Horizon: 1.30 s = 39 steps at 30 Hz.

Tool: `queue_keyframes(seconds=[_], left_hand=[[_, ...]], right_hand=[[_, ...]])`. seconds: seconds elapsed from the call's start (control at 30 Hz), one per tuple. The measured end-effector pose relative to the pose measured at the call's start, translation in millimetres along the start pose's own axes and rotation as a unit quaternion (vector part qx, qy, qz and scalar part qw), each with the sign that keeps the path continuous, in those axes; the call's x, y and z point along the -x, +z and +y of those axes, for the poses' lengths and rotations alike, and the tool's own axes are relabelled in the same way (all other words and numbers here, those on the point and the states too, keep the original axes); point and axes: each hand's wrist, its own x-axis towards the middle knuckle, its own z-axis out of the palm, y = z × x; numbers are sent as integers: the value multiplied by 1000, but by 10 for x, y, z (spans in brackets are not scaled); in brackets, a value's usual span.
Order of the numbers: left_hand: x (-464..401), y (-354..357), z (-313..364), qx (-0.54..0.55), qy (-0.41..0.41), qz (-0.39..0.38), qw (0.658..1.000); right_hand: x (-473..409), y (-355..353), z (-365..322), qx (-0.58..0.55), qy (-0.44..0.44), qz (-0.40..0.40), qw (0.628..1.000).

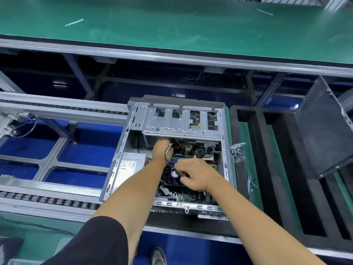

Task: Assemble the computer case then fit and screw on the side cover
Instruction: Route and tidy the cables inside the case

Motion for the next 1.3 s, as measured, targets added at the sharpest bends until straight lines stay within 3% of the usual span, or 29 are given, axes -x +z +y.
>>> queue_keyframes(seconds=[0.6,1.03,1.3], left_hand=[[-34,-27,-28,-136,68,-24,988],[-124,-1,-67,-85,88,-5,992],[-81,12,-29,-89,42,-7,995]], right_hand=[[8,-43,-64,19,-20,-20,999],[-1,-60,-88,43,-29,-24,998],[-3,-21,-83,41,-29,-13,999]])
